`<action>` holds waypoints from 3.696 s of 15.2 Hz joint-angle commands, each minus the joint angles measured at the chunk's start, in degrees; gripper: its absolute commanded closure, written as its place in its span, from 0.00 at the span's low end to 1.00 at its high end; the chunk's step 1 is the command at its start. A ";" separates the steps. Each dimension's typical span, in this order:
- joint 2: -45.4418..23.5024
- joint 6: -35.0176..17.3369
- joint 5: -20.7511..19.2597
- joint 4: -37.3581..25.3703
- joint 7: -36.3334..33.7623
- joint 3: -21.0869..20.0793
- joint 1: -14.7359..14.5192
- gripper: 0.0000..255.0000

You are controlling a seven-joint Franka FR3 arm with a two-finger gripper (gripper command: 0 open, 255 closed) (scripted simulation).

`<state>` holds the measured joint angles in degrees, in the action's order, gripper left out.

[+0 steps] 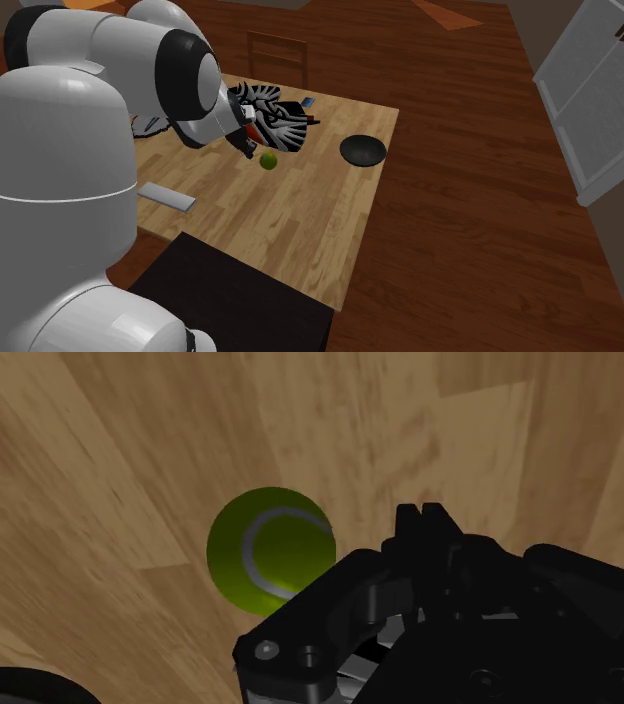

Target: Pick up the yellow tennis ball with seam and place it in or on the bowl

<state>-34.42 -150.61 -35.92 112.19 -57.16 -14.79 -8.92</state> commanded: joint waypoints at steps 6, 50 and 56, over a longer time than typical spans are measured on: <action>-0.02 -0.11 0.02 0.03 0.03 -0.03 0.03 0.00; 4.92 6.27 7.40 3.15 25.59 -7.12 13.98 0.00; 4.27 -3.97 7.64 8.94 24.36 -6.47 16.69 0.00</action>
<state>-29.58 -153.87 -27.89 121.14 -32.46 -21.62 7.97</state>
